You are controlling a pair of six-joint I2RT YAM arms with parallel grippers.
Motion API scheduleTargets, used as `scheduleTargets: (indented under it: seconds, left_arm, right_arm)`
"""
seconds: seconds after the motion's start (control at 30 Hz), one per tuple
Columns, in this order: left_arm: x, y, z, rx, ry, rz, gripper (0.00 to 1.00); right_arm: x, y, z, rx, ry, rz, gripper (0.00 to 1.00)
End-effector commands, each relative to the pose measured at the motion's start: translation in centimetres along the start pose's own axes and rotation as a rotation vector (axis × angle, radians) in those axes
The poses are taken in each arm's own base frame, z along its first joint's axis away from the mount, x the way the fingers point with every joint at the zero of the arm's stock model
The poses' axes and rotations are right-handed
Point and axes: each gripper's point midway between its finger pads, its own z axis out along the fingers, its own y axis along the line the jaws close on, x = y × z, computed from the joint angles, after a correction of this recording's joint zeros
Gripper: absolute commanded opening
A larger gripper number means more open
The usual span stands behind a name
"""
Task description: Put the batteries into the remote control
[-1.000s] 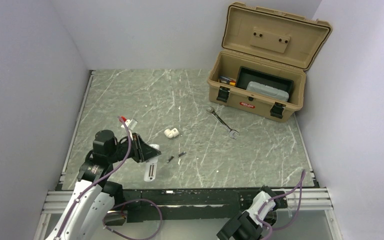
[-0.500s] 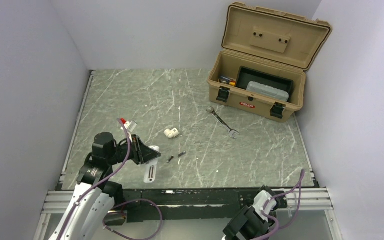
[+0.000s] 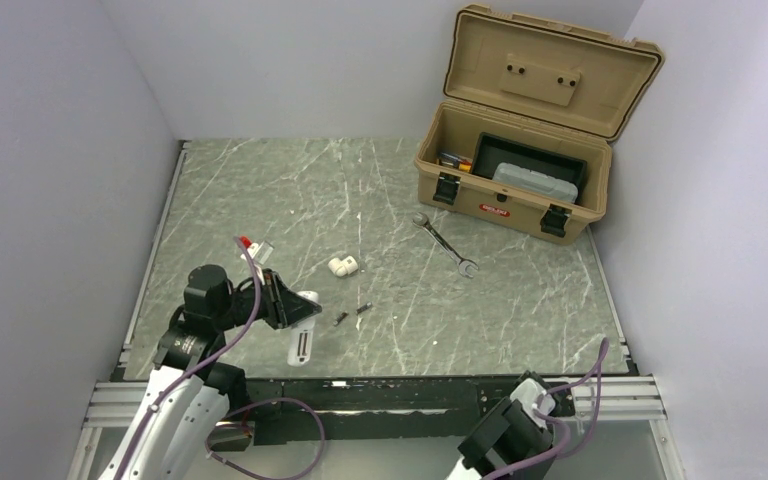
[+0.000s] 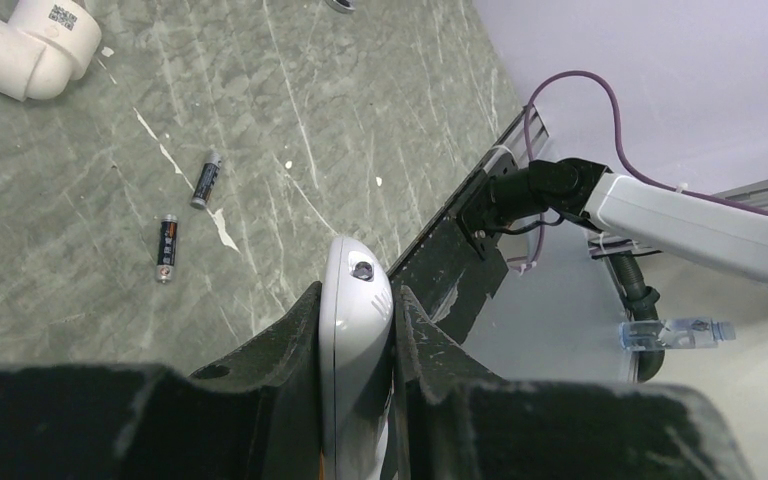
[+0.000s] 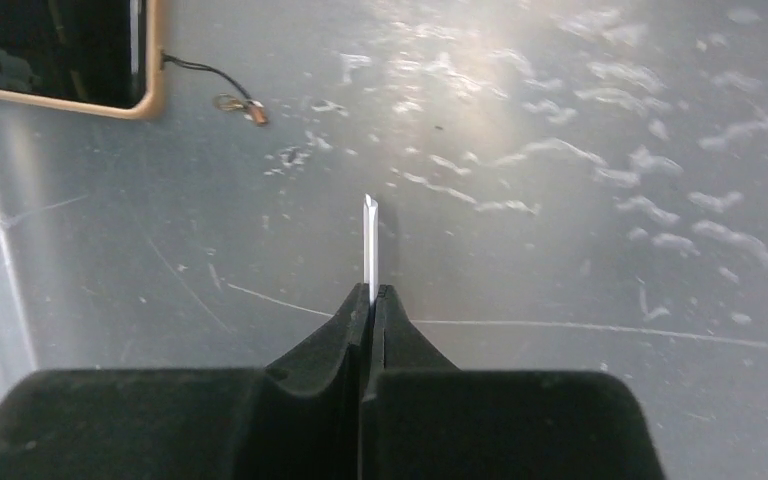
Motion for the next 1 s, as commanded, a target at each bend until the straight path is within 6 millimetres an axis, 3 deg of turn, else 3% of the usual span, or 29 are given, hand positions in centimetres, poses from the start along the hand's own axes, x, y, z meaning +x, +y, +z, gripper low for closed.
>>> scheduleTargets:
  seconds: [0.0, 0.17, 0.43, 0.6, 0.77, 0.87, 0.97]
  left_arm:
    - [-0.8, -0.4, -0.2, 0.007, -0.036, 0.025, 0.00]
    - [-0.7, 0.1, 0.0, -0.004, -0.058, -0.004, 0.00]
    - [-1.0, 1.2, 0.5, -0.015, -0.123, -0.027, 0.00]
    - [-2.0, 1.3, 1.2, 0.016, -0.169, -0.042, 0.00]
    - [-3.6, 1.8, 2.6, 0.060, -0.216, -0.099, 0.00]
    - [-4.4, 2.2, 3.4, 0.094, -0.256, -0.143, 0.00]
    - [-5.2, 2.7, 4.1, 0.108, -0.287, -0.170, 0.00]
  right_arm:
    - [4.3, -7.6, -0.5, 0.245, 0.110, 0.002, 0.00]
    - [0.1, -13.0, -3.8, 0.361, -0.067, 0.184, 0.00]
    - [-7.5, -25.6, -11.9, 0.548, -0.371, 0.415, 0.00]
    - [-7.4, -33.8, -17.3, 0.646, -0.513, 0.589, 0.00]
    - [-4.7, -42.8, -22.2, 0.742, -0.615, 0.775, 0.00]
    - [-3.2, -46.7, -24.0, 0.800, -0.620, 0.813, 0.00]
    - [-1.9, -50.2, -24.4, 0.813, -0.593, 0.862, 0.00]
